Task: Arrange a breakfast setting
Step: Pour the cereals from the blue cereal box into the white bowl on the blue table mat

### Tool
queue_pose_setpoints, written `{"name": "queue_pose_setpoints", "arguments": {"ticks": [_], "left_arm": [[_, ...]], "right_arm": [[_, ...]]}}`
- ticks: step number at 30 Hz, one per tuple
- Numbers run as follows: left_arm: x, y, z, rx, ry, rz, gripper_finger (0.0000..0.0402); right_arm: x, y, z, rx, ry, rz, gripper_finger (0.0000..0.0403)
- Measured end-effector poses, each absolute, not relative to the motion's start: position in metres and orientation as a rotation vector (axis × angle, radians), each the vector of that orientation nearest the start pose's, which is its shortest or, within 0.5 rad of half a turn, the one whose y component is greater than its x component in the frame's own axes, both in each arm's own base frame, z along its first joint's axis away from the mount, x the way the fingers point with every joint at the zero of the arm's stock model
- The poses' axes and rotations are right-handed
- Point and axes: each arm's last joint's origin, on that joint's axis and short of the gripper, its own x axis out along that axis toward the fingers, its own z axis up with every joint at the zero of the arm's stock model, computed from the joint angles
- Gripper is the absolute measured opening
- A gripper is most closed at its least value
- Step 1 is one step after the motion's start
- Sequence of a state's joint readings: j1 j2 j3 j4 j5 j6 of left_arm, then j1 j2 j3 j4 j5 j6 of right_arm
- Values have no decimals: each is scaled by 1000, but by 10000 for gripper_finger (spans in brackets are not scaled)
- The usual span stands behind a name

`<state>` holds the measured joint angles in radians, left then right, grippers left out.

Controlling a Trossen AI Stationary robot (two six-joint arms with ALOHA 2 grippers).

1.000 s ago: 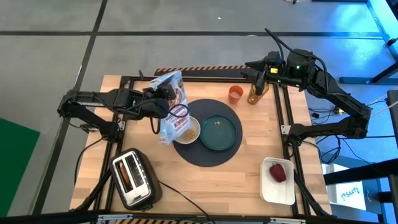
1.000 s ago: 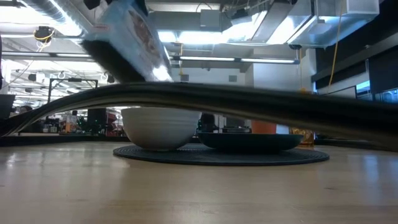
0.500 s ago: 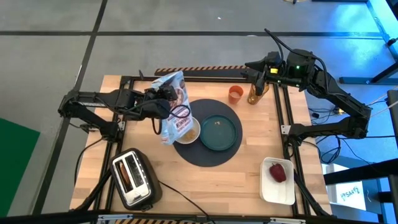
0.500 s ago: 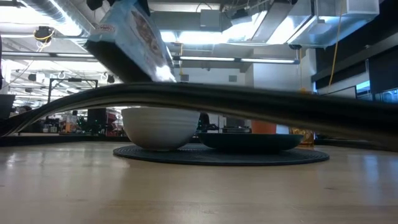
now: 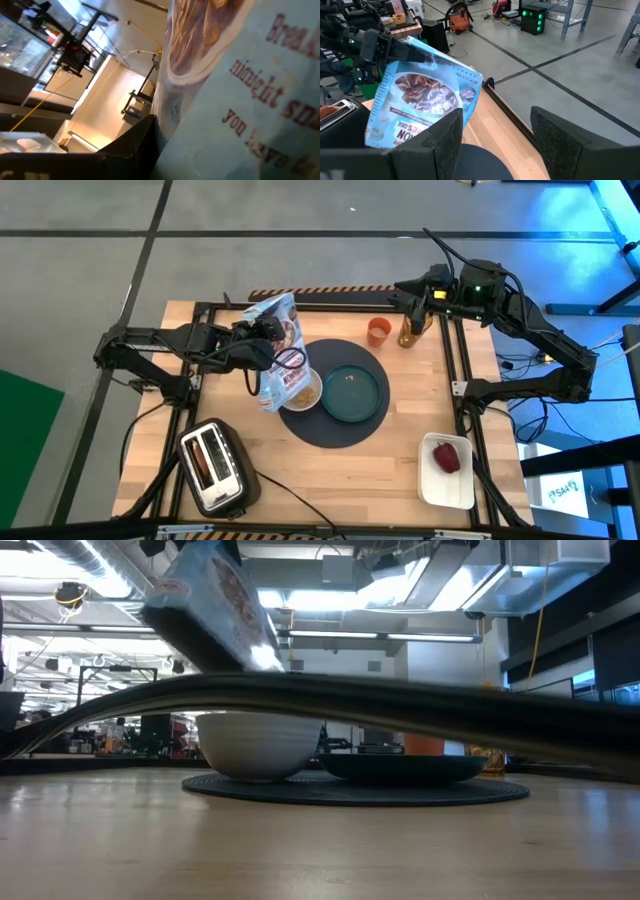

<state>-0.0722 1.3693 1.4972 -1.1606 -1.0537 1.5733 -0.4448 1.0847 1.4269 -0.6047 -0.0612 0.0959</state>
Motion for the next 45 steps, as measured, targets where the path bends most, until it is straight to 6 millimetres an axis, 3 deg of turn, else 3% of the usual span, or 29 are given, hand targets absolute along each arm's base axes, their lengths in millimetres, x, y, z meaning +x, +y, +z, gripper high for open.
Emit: {"name": "queue_pose_setpoints", "arguments": {"ticks": [45], "left_arm": [[257,4,390,2057,1450,-92,145]], "right_arm": [[182,-85,451,161,237,-383,225]]}}
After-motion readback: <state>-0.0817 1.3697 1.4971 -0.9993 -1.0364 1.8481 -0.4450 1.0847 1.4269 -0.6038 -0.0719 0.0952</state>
